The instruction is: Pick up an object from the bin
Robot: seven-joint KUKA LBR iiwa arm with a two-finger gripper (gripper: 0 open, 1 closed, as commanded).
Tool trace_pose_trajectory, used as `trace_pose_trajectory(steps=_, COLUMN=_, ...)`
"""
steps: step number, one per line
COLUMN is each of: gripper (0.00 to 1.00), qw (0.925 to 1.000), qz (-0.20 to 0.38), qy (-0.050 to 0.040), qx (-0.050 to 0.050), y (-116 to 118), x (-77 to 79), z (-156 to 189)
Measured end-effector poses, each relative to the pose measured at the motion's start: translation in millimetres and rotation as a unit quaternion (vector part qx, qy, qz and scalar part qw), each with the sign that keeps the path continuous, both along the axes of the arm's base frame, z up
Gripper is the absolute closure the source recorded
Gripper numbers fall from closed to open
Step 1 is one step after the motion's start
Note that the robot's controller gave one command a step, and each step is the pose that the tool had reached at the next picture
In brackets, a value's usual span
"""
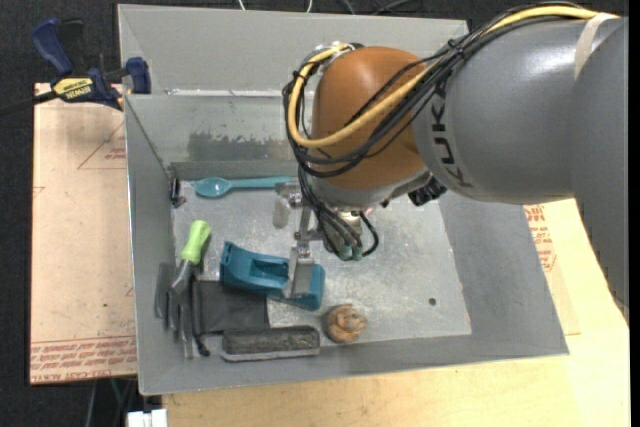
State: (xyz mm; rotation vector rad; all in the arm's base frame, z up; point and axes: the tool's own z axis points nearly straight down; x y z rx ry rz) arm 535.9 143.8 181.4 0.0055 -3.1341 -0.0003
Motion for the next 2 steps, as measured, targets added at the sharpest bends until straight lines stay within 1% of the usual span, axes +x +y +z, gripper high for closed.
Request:
trace_pose_trajectory(steps=1, gripper=0.00, qw=1.0000, qz=-0.002, qy=-0.0039, qx=0.001, y=-0.9, x=1.8, z=4.5)
trace_pose_trajectory(steps=2, gripper=0.00, qw=0.9989, qz=-0.047, qy=-0.0054, qx=0.002, y=9.0, x=16.9, z=-84.4)
